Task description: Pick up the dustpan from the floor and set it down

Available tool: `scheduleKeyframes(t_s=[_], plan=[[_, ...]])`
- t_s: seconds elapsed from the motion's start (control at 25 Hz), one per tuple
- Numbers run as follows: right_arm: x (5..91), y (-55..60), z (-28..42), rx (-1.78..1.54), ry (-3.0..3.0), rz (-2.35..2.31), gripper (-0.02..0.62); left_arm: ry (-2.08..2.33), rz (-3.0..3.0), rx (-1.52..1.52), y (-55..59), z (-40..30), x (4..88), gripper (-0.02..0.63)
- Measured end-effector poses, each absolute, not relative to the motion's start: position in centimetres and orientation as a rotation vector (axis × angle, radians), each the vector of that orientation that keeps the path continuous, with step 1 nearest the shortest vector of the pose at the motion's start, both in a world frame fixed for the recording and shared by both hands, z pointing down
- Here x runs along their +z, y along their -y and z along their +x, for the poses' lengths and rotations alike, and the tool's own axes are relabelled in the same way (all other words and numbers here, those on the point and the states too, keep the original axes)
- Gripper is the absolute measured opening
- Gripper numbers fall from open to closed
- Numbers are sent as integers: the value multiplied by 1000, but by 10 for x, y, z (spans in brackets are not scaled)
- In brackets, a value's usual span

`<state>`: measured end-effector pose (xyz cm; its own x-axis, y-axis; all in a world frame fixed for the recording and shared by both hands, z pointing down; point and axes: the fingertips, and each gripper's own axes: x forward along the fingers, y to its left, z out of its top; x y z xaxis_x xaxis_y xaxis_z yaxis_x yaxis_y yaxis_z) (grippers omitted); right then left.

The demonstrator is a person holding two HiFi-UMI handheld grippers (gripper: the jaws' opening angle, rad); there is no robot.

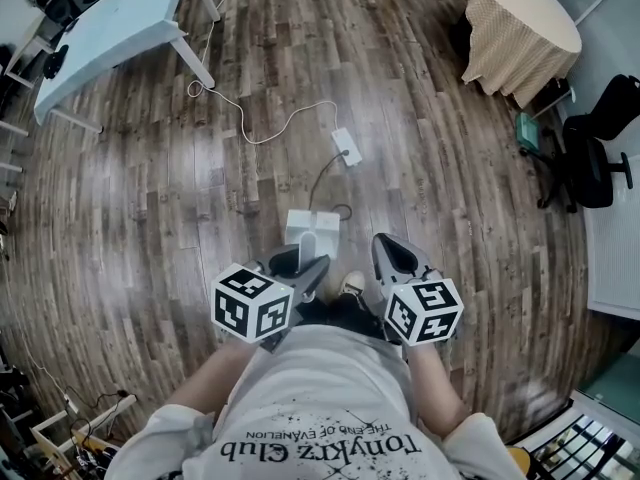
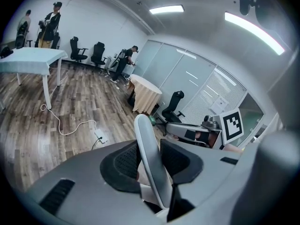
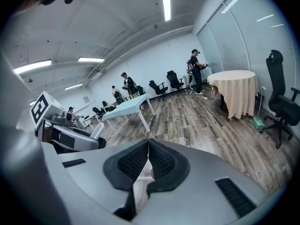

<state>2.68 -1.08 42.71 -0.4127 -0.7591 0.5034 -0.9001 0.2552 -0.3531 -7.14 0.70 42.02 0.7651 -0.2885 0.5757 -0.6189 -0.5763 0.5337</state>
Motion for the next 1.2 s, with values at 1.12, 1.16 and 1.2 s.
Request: scheduleKeyframes(t_s=[1.12,1.16,1.2], plan=[[427,6,28,888,2288,1556,26,674,2188,560,-6,-76,424,143],[427,6,28,889,2288,1556,26,670,2188,562,-6,-76,425,143],[427,6,29,891,2287,1558,26,665,2187,564,-6,-74,425,143]])
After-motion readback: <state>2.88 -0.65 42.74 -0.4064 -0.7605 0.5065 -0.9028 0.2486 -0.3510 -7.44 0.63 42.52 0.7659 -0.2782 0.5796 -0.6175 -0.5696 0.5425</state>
